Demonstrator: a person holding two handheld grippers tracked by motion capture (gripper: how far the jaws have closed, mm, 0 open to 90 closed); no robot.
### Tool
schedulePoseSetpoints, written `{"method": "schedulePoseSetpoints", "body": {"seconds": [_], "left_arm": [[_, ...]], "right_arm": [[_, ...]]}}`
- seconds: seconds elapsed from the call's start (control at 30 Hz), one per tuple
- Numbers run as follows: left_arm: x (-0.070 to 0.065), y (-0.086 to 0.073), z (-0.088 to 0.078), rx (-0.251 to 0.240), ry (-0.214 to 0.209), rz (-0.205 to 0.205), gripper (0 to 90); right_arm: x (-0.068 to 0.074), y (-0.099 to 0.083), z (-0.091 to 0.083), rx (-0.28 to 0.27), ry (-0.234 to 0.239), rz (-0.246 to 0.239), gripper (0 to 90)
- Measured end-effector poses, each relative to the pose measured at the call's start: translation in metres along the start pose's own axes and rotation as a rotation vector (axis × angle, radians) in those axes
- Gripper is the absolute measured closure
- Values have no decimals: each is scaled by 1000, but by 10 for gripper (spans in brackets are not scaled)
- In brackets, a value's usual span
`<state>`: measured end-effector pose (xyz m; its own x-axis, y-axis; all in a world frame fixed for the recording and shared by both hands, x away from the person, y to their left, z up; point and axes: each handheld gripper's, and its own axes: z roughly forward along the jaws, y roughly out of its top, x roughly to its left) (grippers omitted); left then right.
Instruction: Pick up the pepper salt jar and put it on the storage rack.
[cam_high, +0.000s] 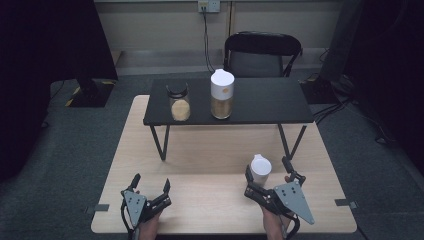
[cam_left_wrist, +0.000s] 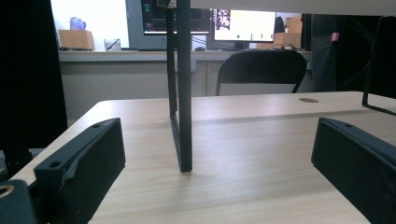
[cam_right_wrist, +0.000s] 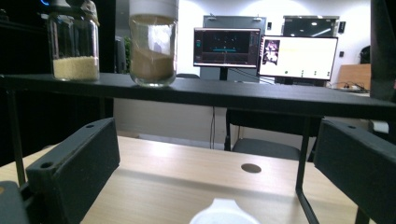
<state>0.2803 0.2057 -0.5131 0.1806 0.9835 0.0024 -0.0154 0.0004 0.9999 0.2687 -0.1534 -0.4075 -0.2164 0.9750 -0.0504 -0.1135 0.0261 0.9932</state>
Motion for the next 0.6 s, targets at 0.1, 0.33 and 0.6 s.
{"method": "schedulePoseSetpoints", "body": {"seconds": [0.1, 0.33, 0.6], "left_arm": [[0, 0, 0, 0, 0, 0, 23], [0, 0, 0, 0, 0, 0, 23], [0, 0, 0, 0, 0, 0, 23]], "right_arm": [[0, -5, -2, -9, 9, 9, 0], [1, -15, -6, -25, 35, -5, 0], [-1, -29, -7, -6, 21, -6, 0]]}}
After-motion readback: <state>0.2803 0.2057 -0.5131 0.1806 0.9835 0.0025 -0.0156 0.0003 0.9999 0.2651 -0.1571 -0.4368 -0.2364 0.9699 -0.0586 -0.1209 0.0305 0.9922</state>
